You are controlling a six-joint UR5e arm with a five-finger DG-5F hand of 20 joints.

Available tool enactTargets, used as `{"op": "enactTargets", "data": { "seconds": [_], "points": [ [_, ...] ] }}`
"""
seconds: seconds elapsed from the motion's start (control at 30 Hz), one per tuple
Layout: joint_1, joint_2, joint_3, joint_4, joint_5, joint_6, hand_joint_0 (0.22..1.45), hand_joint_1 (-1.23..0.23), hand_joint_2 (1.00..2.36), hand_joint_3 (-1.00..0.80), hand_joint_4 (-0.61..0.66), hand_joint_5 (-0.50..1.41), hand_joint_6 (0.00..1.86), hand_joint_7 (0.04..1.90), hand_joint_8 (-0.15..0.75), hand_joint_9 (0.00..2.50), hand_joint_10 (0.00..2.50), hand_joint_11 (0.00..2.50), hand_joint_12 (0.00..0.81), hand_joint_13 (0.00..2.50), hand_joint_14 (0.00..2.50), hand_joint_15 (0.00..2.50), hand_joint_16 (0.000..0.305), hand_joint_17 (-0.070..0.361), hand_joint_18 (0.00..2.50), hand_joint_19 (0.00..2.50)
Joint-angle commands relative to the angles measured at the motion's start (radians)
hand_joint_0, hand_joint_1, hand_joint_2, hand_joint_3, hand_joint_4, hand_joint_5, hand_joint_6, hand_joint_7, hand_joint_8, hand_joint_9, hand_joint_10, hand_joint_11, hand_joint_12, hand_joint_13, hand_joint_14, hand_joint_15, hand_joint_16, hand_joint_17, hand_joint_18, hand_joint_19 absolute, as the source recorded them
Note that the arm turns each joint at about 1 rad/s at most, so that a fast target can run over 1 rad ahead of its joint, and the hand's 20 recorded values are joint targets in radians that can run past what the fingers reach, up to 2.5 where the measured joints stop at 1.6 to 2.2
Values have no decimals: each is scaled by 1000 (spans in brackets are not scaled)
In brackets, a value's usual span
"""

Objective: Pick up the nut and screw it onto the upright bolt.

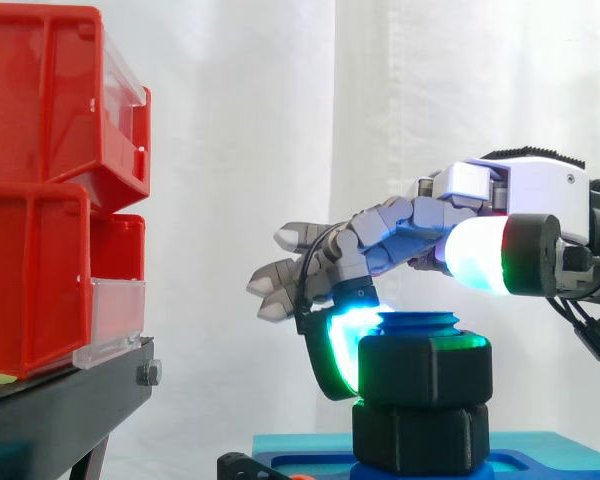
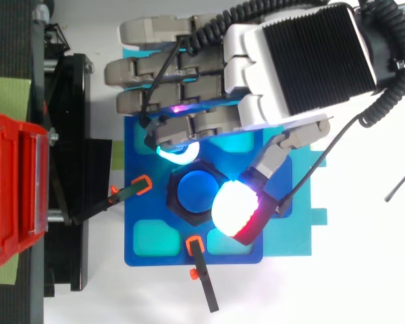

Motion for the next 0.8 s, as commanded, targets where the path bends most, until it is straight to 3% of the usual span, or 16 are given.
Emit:
{"op": "enactTargets", "data": {
  "seconds": [0.0,0.27,0.3,0.33,0.5,0.57,0.77],
  "points": [
    [-7,0,0,-1,-6,0,514,-183,1000,-500,208,-25,625,1191,283,758,0,0,275,424,0,0,32,72,82,0],
    [-16,0,0,8,-19,0,519,-176,1000,-500,176,-10,626,1213,281,862,0,0,264,502,0,0,30,67,163,0],
    [-16,0,0,11,-19,0,519,-176,1000,-500,186,-12,612,1238,279,864,0,0,264,503,0,0,30,67,163,0],
    [-18,0,0,14,-20,0,520,-173,1000,-500,201,-16,532,1378,279,860,0,0,265,503,0,0,29,66,160,0],
    [-21,1,0,32,-36,0,506,-154,1000,-500,216,-172,503,971,251,649,0,0,286,435,0,0,32,73,104,0],
    [-25,0,0,46,-43,2,502,-154,1000,-500,153,-218,503,833,232,535,0,0,291,400,0,0,33,75,84,0],
    [-30,0,0,81,-43,5,499,-159,1000,-500,43,-279,501,669,200,356,0,0,290,293,0,0,35,78,0,0]
  ]
}}
